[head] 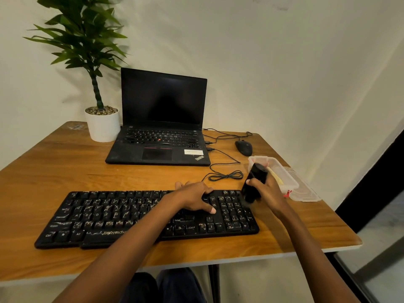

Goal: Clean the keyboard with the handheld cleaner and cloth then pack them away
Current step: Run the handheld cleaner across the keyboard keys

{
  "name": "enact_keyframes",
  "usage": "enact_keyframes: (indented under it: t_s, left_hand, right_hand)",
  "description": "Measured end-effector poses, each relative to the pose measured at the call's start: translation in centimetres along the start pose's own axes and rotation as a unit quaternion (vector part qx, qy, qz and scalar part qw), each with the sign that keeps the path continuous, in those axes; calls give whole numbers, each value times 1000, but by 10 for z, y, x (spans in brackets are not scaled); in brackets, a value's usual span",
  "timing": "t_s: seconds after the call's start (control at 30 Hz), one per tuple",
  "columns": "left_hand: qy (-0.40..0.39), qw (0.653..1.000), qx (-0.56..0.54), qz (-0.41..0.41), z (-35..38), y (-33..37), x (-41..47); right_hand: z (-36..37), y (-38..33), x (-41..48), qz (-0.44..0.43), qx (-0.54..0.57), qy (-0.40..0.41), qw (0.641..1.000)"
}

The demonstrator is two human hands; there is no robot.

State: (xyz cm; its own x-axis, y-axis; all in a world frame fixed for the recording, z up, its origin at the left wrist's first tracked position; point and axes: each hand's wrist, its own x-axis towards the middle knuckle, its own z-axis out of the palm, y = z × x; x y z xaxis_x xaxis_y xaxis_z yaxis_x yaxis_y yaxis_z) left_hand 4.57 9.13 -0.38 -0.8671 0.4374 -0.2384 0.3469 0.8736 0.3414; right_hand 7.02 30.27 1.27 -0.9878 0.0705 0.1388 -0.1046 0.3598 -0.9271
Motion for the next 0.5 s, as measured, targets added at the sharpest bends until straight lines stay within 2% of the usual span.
enact_keyframes:
  t_s: [0.07,0.17,0.27,0.4,0.5]
  left_hand:
    - [-2,1000,-1,1,1,-1,0]
    - [-4,1000,-7,-2,1,-1,0]
    - [-4,1000,-7,-2,1,0,1]
    - [-5,1000,-10,-5,0,1,0]
    - [-6,1000,-12,-7,0,1,0]
  right_hand:
    - [2,-3,0,-1,-22,-26,999]
    - [2,-5,0,-17,-33,-9,999]
    - [1,-5,-3,1,-48,-43,998]
    - [-5,-2,-11,-2,-25,-7,1000]
    - [-9,1,-18,26,-15,-21,999]
